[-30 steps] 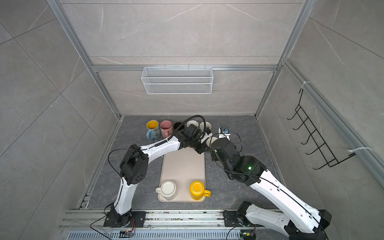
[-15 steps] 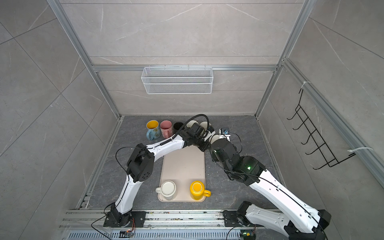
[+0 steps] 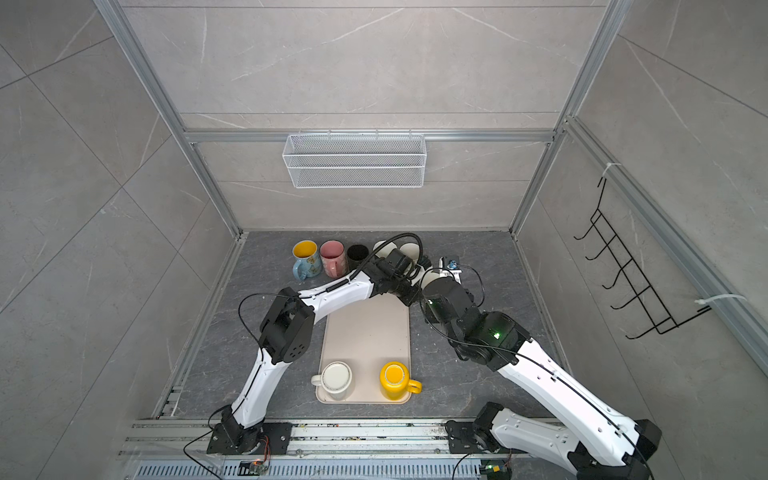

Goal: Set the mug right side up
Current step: 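Carry the grey mug beyond the tray beside the light green mug with the left gripper, then lower the grey mug onto the table and open the left gripper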

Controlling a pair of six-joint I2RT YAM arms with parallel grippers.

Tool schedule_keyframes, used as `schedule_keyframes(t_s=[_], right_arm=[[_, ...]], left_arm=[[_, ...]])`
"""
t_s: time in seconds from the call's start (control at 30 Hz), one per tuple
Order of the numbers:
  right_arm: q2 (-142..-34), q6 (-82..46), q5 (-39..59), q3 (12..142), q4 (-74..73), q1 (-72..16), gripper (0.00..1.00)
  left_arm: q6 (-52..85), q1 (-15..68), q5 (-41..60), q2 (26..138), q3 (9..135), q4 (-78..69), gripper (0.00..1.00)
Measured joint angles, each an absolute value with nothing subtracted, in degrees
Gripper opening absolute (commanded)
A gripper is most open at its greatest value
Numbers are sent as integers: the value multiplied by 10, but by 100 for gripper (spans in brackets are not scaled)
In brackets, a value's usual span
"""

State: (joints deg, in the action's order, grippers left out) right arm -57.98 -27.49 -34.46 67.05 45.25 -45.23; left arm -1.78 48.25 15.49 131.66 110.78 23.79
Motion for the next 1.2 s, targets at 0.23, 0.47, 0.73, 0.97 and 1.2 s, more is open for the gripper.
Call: schedule_keyframes(t_s=[0.23,0.47,0.73,0.97,1.2], right_arm=[[-582,-275,-344,670,453,-451,57],[-585,-275,-342,670,452,-449,57],[-586,-275,-340,668,452,-446,57],[-586,-279,-336,659,453,-446,57],[-586,-285,-336,659,452,-445,57]], left_arm=[[-23,485,131,1330,1133,250,0],[-27,487,121,1335,1141,253,1],[-28,487,121,1346,1155,253,8],[-28,487,120,1346,1155,253,16],[-28,487,120,1346,1155,253,24]])
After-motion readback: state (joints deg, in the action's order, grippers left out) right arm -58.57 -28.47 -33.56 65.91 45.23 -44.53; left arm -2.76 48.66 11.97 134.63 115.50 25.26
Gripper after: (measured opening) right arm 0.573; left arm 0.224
